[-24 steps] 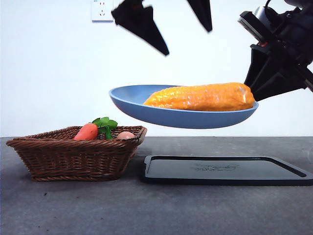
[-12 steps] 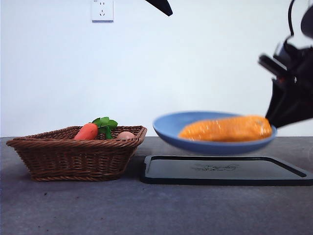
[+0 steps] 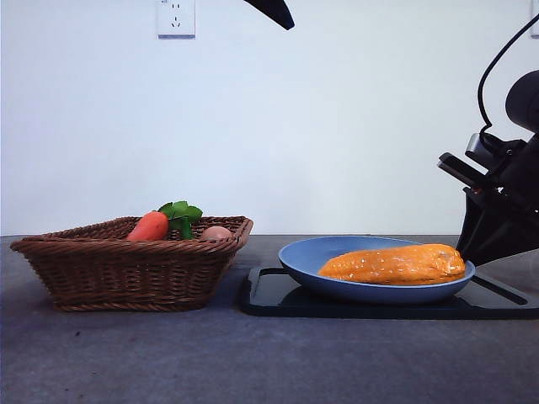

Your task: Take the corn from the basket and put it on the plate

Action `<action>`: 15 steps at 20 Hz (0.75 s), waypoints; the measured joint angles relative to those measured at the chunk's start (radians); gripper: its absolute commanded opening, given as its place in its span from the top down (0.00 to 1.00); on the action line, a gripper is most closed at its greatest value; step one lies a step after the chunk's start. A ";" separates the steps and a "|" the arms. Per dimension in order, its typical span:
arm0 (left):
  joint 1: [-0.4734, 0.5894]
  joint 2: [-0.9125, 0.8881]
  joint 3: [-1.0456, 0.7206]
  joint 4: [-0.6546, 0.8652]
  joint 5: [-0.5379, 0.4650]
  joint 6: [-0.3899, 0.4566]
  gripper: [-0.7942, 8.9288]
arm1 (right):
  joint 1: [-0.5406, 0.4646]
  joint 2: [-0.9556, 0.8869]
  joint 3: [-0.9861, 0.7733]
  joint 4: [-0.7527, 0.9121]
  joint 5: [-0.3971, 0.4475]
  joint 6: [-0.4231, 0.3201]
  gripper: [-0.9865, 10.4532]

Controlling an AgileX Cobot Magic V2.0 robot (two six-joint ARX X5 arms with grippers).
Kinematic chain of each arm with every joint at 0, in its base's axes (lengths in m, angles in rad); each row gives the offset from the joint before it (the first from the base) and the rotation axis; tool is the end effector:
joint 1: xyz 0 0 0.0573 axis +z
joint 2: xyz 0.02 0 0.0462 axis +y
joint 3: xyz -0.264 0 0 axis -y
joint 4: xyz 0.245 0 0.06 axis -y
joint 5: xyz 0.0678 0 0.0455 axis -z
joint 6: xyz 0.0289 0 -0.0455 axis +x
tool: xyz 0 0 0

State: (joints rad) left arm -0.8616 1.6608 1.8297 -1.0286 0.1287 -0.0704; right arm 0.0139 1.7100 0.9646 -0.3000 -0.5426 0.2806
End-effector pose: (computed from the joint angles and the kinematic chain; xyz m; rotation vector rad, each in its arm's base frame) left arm 0.2174 -0.2590 0.3937 0.2593 0.8652 -0.8950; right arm 0.3235 0.0194 0.1628 0.5257 1.0922 0.3601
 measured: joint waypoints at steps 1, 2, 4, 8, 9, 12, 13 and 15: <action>0.000 0.000 0.000 0.000 0.000 0.000 0.48 | 0.000 0.000 0.000 0.000 0.000 -0.004 0.91; 0.000 0.000 0.000 0.000 0.000 0.000 0.48 | 0.000 0.000 0.000 -0.003 0.000 -0.005 0.91; 0.000 0.000 0.000 0.000 0.000 0.000 0.48 | 0.000 0.000 0.000 -0.014 0.000 -0.008 0.86; 0.000 0.000 0.000 0.000 0.000 0.000 0.48 | 0.001 0.000 0.000 -0.027 -0.005 -0.012 0.76; 0.000 0.000 0.000 0.000 0.000 0.000 0.48 | 0.001 0.000 0.000 -0.027 -0.005 -0.012 0.76; 0.000 0.000 0.000 0.000 0.000 0.000 0.48 | -0.003 -0.008 0.000 -0.049 -0.006 -0.012 0.75; 0.000 0.000 0.000 0.000 0.000 0.000 0.48 | -0.008 -0.023 0.000 -0.067 -0.005 -0.014 0.75; 0.000 0.000 0.000 0.000 0.000 0.000 0.48 | -0.020 -0.090 0.000 -0.102 -0.005 -0.020 0.75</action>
State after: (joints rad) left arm -0.8616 1.6608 1.8297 -1.0290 0.1287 -0.0700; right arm -0.0059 1.6199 0.9646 -0.4019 -0.5480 0.2607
